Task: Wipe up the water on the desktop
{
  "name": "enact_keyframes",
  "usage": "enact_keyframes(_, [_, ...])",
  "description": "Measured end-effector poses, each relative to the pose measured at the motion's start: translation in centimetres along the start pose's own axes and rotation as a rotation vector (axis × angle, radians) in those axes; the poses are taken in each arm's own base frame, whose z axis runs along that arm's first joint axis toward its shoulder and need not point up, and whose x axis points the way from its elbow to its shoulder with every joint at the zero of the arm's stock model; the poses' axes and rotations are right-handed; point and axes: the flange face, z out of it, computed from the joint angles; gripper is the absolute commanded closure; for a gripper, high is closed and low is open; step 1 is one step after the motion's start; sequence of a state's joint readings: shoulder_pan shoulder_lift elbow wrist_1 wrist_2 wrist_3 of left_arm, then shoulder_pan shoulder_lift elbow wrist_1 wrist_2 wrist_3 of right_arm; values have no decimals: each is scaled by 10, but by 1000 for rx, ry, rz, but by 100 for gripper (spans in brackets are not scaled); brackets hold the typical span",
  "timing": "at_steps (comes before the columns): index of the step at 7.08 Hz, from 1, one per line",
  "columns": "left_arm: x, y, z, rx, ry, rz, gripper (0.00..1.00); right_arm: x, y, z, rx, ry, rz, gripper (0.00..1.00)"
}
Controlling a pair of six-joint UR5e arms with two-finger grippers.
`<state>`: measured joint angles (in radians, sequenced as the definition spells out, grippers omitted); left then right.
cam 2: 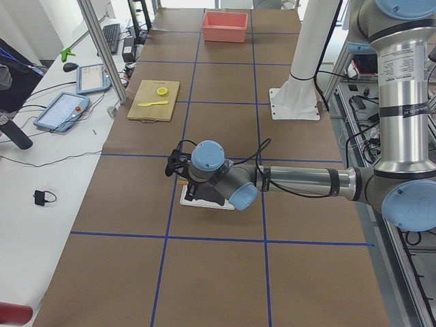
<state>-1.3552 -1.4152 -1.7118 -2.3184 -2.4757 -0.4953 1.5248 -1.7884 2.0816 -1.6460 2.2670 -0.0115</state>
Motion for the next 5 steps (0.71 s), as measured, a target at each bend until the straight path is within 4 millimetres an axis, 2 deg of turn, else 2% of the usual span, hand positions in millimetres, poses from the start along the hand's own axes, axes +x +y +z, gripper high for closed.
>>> enact_keyframes(2, [11, 22, 28, -20, -7, -9, 24, 1, 1, 1, -2, 1, 3, 0])
enact_keyframes(5, [17, 36, 44, -41, 8, -6, 34, 2, 2, 2, -4, 1, 4, 0])
